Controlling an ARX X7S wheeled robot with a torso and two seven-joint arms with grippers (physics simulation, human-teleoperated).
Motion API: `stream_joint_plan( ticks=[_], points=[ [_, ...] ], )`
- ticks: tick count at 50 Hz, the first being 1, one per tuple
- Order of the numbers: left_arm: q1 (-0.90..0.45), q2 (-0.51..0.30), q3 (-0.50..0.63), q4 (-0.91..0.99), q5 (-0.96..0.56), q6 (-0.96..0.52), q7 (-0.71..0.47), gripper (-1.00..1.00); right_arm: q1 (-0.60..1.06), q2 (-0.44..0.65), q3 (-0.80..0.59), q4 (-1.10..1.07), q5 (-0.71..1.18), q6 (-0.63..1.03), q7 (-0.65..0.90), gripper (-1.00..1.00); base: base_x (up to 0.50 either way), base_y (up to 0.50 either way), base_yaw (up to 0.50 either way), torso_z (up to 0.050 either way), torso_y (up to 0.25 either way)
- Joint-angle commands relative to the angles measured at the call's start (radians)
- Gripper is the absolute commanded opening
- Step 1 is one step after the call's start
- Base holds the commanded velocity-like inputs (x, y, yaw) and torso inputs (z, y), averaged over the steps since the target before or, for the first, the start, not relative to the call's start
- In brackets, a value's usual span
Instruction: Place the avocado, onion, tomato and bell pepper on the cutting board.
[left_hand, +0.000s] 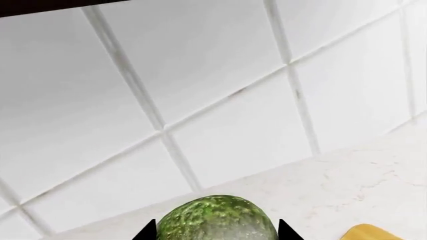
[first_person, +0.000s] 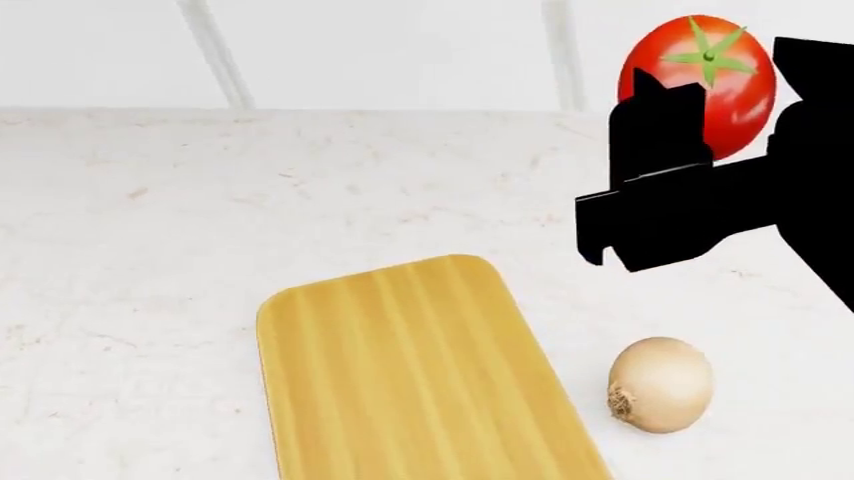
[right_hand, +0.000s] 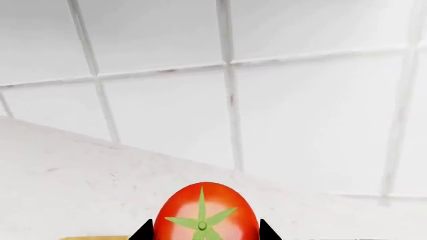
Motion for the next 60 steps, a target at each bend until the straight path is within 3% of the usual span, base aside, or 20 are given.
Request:
stream_joint_plan(
  ticks=[1,13,32,60],
  points=[
    [-0.011,0.005,0.003,-0.008,-0.008,0.005,-0.012,-1.0,0.002,-0.081,-0.039,0.109,-0.111,0.051,-0.126,-1.0,0.0,0.0,0.0,0.0,0.0],
    [0.004,0.001,0.002,-0.005,0.002,0.012,-0.008,-1.0,-0.011,-0.211,-0.109,0.313,-0.306,0.065,-0.398,-1.0,0.0,0.0,0.0,0.0,0.0],
    [0.002,-0.001,0.002,-0.009,0.006,0.014,-0.002,-1.0,-0.013,-0.359,-0.272,0.527,-0.61,-0.006,-0.691,-1.0,0.0,0.0,0.0,0.0,0.001],
    [0.011,-0.011,-0.003,-0.003,0.003,0.023,0.0,-1.0,-0.09,-0.424,-0.332,0.585,-0.676,-0.071,-0.738,-1.0,0.0,0.0,0.0,0.0,0.0]
  ],
)
